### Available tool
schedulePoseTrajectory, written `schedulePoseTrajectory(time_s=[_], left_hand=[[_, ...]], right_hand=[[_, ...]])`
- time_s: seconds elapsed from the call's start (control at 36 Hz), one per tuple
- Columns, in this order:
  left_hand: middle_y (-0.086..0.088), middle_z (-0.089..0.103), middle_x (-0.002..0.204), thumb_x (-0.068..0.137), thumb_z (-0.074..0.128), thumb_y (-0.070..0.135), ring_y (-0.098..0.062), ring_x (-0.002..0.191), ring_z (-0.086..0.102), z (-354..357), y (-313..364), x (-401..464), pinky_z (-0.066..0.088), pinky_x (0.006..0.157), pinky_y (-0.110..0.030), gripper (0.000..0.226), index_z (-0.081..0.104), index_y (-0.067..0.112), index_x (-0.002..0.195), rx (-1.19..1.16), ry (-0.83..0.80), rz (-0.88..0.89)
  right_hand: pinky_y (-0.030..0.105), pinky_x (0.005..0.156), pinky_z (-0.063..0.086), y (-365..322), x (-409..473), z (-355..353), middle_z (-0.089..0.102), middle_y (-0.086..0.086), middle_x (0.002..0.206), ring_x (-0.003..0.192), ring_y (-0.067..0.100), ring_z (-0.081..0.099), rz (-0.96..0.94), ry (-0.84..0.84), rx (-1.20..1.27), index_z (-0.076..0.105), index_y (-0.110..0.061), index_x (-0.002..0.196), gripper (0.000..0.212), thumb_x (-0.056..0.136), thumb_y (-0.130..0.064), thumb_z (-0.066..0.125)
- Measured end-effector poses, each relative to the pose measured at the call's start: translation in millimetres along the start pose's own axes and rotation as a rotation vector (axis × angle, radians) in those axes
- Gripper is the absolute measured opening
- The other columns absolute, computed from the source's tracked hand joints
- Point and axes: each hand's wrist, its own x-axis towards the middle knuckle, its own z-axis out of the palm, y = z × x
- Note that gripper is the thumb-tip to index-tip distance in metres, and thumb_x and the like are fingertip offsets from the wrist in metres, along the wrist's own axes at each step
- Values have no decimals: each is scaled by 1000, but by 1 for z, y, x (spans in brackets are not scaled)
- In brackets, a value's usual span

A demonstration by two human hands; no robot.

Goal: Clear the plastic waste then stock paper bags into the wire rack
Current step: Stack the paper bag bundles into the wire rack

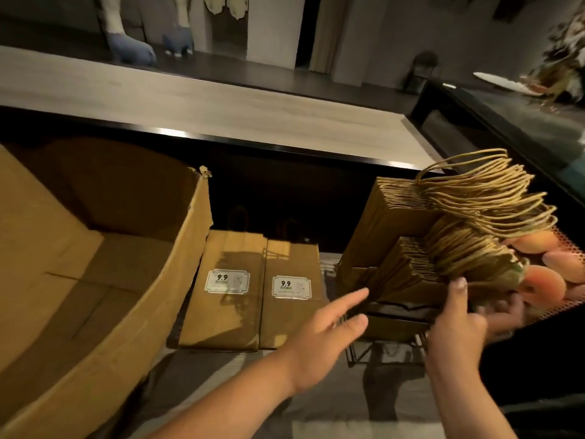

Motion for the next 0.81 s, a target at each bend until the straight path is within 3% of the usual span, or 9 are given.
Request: schedulePoseTrajectory(time_s=[0.11, 0.19, 0.31, 0.39, 0.47, 0.53, 0.64, 0.75, 0.81], left_hand=[[19, 33, 148, 100, 43, 38, 4, 134, 27, 4, -6, 3, 26, 99, -10, 43, 35, 43, 142, -15, 8, 0], [20, 37, 143, 100, 44, 36, 3, 132, 29, 4, -15, 3, 26, 104, -18, 38, 39, 46, 136, -29, 35, -26], [14, 44, 140, 100, 46, 32, 0, 127, 38, -9, -28, 3, 30, 101, -18, 36, 43, 41, 134, 0, 170, -68], [11, 43, 144, 99, 48, 31, -5, 130, 38, -30, -43, 5, 32, 107, -26, 41, 43, 32, 140, 41, 335, -111], [7, 43, 146, 99, 50, 30, -13, 133, 38, -53, -57, 8, 34, 109, -34, 39, 45, 35, 137, 79, 510, -154], [7, 39, 147, 99, 50, 32, -18, 135, 36, -67, -64, 10, 32, 107, -37, 40, 44, 36, 138, 134, 602, -200], [6, 36, 148, 94, 57, 23, -18, 134, 36, -94, -78, 18, 35, 103, -35, 45, 45, 33, 137, 304, 763, -221], [4, 19, 156, 90, 59, 31, -24, 144, 19, -117, -88, 14, 28, 114, -49, 58, 36, 34, 143, 605, 836, -382], [3, 13, 159, 90, 58, 35, -25, 145, 18, -126, -91, 9, 26, 114, -52, 64, 30, 32, 147, 669, 842, -424]], right_hand=[[31, 102, 39, 9, 13, -4, 19, 15, 153, 135, 27, 39, -66, -52, -192, 25, -19, 149, 61, 98, -24, 56], [38, 113, 32, 20, 12, -12, 13, 11, 157, 140, 28, 32, -118, -160, -288, 23, -22, 151, 64, 97, -40, 52], [33, 103, 37, 30, 0, -24, 21, 12, 155, 134, 23, 40, -136, -137, -238, 23, -35, 150, 59, 99, -24, 52], [38, 95, 44, 28, -30, -28, 36, 14, 142, 119, 24, 49, 24, -123, -163, 35, -34, 136, 38, 101, -25, 47], [35, 87, 46, 17, -64, -24, 55, 0, 112, 98, 16, 56, 90, -357, -164, 48, -22, 111, 12, 101, -16, 48], [33, 84, 51, 16, -83, -13, 59, -4, 102, 96, 13, 60, 107, -609, -217, 54, -26, 99, 13, 98, -14, 53], [16, 76, 47, 34, -107, 24, 59, -11, 113, 103, 4, 57, 176, -1039, -446, 55, -30, 115, 20, 97, -22, 57], [32, 92, 47, 78, -105, 65, 53, -6, 119, 113, 19, 55, 342, -1075, -659, 48, -25, 125, 31, 97, -30, 58], [40, 97, 50, 103, -97, 80, 60, -8, 118, 117, 22, 58, 225, -1033, -761, 55, -24, 117, 33, 88, -38, 64]])
